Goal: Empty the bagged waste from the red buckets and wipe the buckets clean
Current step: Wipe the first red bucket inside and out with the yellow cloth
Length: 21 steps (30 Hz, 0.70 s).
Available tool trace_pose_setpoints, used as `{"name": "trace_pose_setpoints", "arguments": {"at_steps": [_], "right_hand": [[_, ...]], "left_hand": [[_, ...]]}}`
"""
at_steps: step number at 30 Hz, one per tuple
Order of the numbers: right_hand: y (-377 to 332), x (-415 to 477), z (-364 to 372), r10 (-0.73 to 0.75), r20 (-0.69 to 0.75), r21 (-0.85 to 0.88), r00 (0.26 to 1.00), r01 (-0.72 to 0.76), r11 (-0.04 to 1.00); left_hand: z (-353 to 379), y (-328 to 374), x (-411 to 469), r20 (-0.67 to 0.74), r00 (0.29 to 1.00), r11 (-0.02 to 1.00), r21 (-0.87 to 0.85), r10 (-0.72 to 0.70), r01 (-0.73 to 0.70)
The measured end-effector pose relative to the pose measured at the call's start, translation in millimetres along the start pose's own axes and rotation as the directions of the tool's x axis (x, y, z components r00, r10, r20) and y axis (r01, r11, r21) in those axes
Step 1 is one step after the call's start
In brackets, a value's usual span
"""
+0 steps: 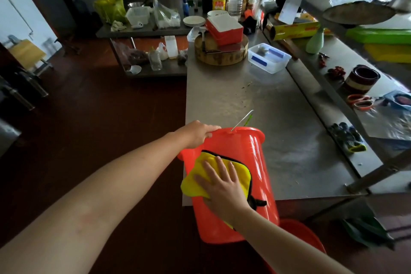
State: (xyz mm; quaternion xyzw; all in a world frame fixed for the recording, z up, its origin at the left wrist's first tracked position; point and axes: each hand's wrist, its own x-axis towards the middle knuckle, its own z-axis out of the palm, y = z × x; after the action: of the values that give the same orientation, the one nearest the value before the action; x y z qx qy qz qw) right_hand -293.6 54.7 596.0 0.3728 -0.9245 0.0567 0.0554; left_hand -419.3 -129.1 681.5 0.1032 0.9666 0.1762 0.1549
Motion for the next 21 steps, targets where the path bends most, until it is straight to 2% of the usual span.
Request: {"name": "trace_pose_setpoints", "arguments": {"at_steps": [4, 8, 10, 12, 14, 17, 18, 19, 21], "right_hand": [[20.9, 2.3, -4.1, 0.068, -0.047, 0.112, 0.997, -0.063, 0.992], [63.4, -5.5, -7.5, 0.312, -0.126, 0.358, 0.942, -0.25, 0.899], [85.1, -10.9, -4.6, 0.509, -0.113, 0.508, 0.854, -0.39, 0.768], [102.5, -18.7, 0.9, 0.688, -0.003, 0.668, 0.725, -0.51, 0.541], [114.9, -27.7, 6.2, 0.778, 0.118, 0.747, 0.617, -0.572, 0.34], [123.4, -35.6, 7.4, 0.831, 0.247, 0.769, 0.499, -0.622, 0.145], [121.8, -35.1, 6.4, 0.836, 0.26, 0.764, 0.484, -0.632, 0.129], [117.5, -33.1, 5.2, 0.834, 0.243, 0.757, 0.495, -0.634, 0.155], [99.2, -28.1, -0.5, 0.804, 0.15, 0.721, 0.576, -0.62, 0.309]], "left_hand": [[3.6, -10.3, -2.0, 0.015, 1.0, 0.998, -0.05, 0.027, -0.026], [4.6, -12.4, -4.1, 0.011, 1.0, 0.999, -0.04, 0.021, -0.021], [6.8, -14.1, -5.0, 0.001, 1.0, 0.999, -0.029, 0.017, -0.017], [9.4, -16.2, -5.5, -0.013, 1.0, 1.0, -0.018, 0.005, -0.005], [11.3, -17.1, -6.3, -0.027, 1.0, 1.0, -0.009, 0.001, -0.001], [13.7, -14.4, -7.7, -0.037, 0.999, 1.0, -0.003, 0.001, -0.001], [13.9, -13.8, -7.8, -0.039, 0.999, 1.0, 0.002, -0.002, 0.002], [13.9, -13.6, -7.7, -0.041, 0.999, 1.0, 0.004, -0.005, 0.005], [14.0, -13.5, -7.4, -0.042, 0.999, 1.0, -0.006, -0.013, 0.012]]}}
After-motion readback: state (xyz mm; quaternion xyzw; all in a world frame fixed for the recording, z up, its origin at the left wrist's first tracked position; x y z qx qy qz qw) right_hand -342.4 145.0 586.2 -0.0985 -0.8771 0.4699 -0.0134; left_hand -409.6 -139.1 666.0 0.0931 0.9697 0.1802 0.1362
